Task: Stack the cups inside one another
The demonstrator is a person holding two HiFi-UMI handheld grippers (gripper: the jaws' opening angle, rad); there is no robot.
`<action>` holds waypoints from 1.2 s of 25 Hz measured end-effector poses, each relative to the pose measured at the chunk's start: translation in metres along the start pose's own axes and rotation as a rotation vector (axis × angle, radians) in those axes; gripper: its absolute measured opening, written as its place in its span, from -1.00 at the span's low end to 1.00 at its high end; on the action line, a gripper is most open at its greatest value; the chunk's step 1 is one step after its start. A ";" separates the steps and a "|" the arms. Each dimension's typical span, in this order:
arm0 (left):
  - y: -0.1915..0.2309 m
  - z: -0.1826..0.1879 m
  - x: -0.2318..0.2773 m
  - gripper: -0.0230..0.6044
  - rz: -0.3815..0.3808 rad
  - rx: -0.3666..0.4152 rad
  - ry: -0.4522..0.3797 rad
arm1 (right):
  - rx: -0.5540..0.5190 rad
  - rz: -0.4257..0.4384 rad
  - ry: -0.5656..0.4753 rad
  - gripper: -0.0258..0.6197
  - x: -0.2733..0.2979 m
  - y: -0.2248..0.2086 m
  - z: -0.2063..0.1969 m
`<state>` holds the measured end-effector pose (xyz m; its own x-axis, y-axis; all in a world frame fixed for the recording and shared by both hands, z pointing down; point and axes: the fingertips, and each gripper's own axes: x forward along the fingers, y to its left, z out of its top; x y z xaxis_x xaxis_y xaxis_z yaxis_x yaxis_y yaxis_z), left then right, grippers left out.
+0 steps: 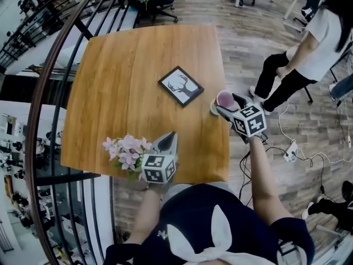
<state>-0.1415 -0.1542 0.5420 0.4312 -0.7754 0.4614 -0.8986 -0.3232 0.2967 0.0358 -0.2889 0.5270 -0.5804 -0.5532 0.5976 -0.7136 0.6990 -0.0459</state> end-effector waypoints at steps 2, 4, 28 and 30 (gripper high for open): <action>0.001 0.000 0.000 -0.86 0.001 -0.001 0.001 | 0.002 0.004 0.016 0.13 0.006 0.000 -0.005; 0.001 0.000 -0.001 -0.86 0.003 -0.001 0.004 | 0.005 0.008 0.034 0.13 0.011 -0.001 -0.010; 0.004 -0.003 0.000 -0.86 0.002 -0.003 0.012 | 0.034 -0.012 0.051 0.14 0.028 -0.007 -0.027; 0.004 -0.004 0.000 -0.86 0.002 -0.004 0.013 | 0.032 -0.022 0.035 0.14 0.026 -0.008 -0.024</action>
<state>-0.1453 -0.1534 0.5462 0.4307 -0.7689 0.4725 -0.8990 -0.3198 0.2991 0.0353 -0.2979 0.5620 -0.5508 -0.5518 0.6262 -0.7384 0.6719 -0.0574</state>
